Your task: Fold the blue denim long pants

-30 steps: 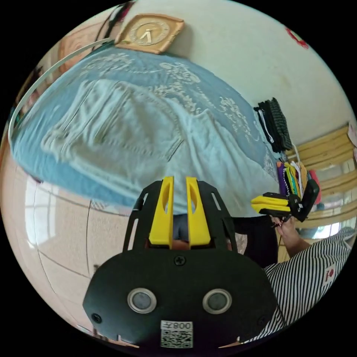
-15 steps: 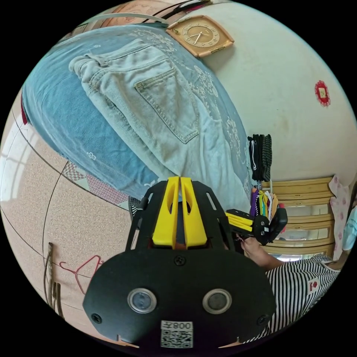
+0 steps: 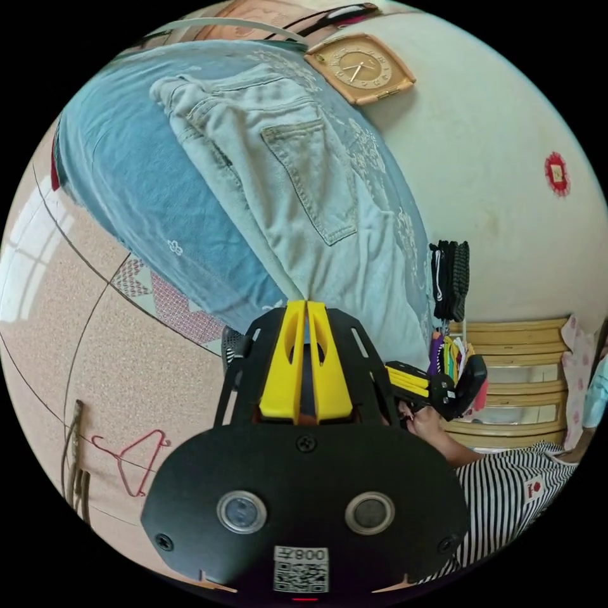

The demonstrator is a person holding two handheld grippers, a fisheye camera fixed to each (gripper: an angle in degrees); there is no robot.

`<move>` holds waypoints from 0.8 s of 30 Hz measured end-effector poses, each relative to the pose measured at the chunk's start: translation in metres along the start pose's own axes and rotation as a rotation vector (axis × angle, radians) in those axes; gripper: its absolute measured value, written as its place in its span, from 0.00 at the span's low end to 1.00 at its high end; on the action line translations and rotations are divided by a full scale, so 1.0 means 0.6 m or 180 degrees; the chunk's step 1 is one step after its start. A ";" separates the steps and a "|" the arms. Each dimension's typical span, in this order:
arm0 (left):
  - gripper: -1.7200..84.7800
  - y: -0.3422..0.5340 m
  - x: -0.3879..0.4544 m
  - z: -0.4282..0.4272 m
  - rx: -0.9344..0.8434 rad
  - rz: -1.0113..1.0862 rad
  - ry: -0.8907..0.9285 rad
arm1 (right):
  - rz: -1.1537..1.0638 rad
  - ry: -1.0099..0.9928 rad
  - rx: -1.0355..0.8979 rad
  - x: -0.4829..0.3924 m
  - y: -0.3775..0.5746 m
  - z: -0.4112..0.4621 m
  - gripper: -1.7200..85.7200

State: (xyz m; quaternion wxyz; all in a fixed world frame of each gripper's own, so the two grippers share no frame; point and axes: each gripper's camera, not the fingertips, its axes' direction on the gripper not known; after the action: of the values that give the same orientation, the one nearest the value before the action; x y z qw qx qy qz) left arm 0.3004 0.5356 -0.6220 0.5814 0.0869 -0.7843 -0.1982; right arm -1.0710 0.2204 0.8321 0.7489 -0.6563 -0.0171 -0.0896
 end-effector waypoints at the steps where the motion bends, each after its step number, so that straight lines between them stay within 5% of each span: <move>1: 0.05 0.005 -0.001 -0.012 0.0079 -0.0030 0.0001 | 0.0030 -0.0071 -0.0005 0.009 0.001 0.002 0.02; 8: 0.09 -0.019 -0.015 -0.096 0.0582 -0.0077 -0.0063 | 0.0055 -0.0208 0.0009 0.037 0.019 0.017 0.02; 24: 0.03 -0.038 0.047 -0.135 0.0464 -0.0276 -0.0206 | 0.0184 -0.0381 0.0038 0.095 0.088 0.075 0.03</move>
State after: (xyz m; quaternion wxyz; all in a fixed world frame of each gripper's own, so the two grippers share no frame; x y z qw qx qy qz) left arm 0.3661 0.4874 -0.5866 0.5387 0.1565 -0.8105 -0.1683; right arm -1.0025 0.2647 0.7946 0.7528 -0.6562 -0.0435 -0.0284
